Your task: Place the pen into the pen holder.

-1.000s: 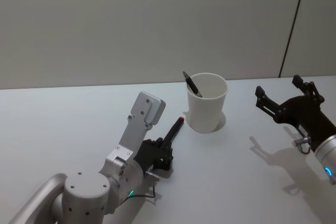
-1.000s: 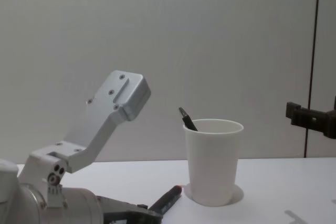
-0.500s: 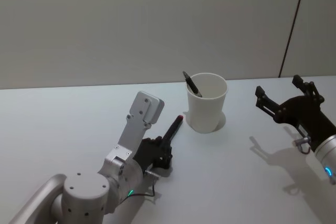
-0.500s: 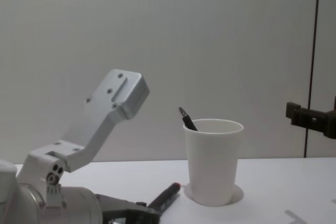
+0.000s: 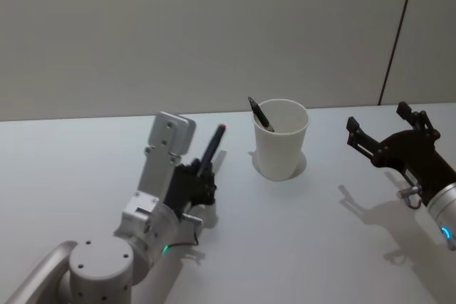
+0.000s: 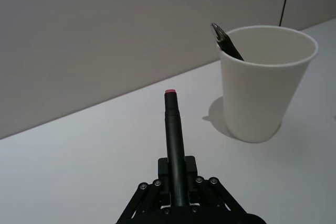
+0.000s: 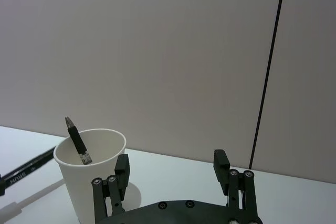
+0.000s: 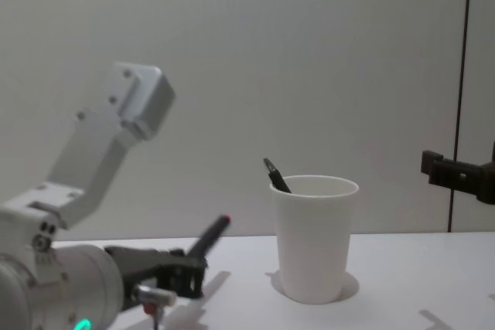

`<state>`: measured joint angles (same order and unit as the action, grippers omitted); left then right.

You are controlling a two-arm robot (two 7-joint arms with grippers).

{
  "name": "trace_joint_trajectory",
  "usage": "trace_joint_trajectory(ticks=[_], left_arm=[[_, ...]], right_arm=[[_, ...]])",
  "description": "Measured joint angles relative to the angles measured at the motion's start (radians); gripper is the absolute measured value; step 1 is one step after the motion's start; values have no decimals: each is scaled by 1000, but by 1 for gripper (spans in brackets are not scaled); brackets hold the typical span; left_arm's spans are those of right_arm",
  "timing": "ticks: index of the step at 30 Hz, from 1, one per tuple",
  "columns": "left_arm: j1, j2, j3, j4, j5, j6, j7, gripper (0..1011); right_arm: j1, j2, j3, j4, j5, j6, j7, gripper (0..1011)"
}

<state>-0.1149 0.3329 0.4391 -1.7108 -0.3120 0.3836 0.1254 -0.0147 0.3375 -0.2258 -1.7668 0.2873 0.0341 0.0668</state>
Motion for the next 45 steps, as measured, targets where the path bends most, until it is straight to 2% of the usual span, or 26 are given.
trace_joint_trajectory(ticks=[13, 24, 33, 37, 45], left_arm=[[38, 43, -43, -45, -2, -178, 72, 176], [63, 85, -82, -74, 2, -338, 72, 176], [65, 108, -106, -81, -7, -460, -21, 176], [62, 111, -110, -81, -15, -489, -61, 174], [42, 108, -116, -66, -47, -544, -190, 174]], right_arm=[[0, 0, 0, 0, 0, 0, 0, 1001], [0, 0, 0, 0, 0, 0, 0, 1002], [0, 0, 0, 0, 0, 0, 0, 1001], [0, 0, 0, 0, 0, 0, 0, 1001], [0, 0, 0, 0, 0, 0, 0, 1001]])
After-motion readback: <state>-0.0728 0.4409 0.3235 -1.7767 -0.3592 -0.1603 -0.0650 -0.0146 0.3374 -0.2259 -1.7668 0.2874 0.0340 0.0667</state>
